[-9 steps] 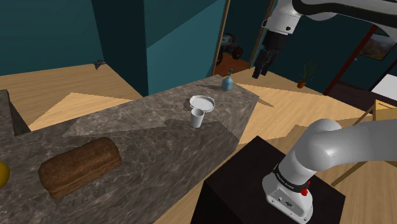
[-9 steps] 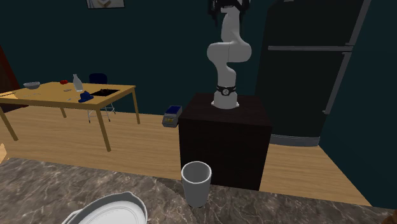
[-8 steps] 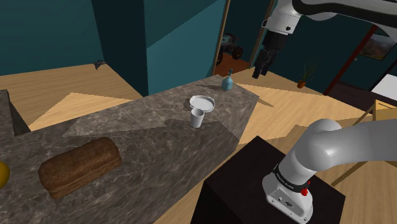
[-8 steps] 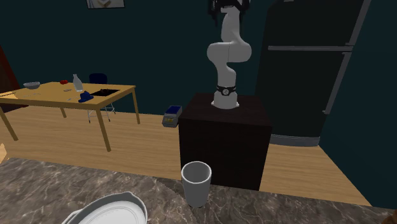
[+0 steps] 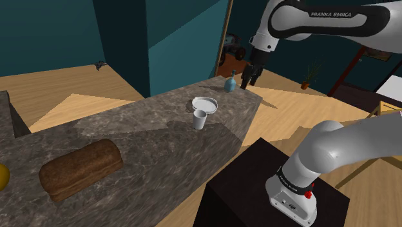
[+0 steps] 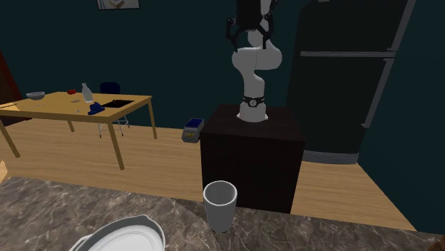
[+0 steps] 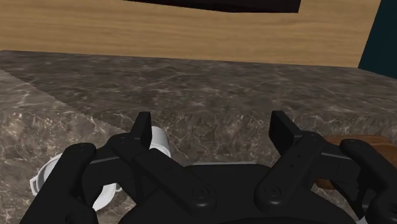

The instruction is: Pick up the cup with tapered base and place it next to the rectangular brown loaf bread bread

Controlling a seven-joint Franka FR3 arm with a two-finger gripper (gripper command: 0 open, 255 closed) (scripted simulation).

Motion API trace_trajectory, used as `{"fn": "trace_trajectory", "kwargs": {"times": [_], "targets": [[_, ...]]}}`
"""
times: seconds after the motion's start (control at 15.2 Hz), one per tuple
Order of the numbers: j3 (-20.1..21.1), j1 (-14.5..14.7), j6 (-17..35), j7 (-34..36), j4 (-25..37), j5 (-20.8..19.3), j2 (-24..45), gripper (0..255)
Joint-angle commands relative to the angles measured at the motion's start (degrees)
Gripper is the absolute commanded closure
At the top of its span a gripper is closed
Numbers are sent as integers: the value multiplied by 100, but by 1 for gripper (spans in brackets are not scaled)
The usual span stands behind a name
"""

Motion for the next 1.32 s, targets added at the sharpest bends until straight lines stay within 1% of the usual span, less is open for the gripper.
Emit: {"fn": "trace_trajectory", "kwargs": {"times": [0.0, 0.26, 0.59, 0.92, 1.25], "targets": [[-67, -7, 403, -78, -34, -9, 362, 0], [-172, -3, 1147, -208, -87, 18, 1059, 0], [-304, 19, 2003, -400, 33, 124, 2049, 0], [-414, 41, 2732, -642, 356, 336, 3126, 0], [-459, 15, 3295, -923, 875, 646, 4248, 0]]}}
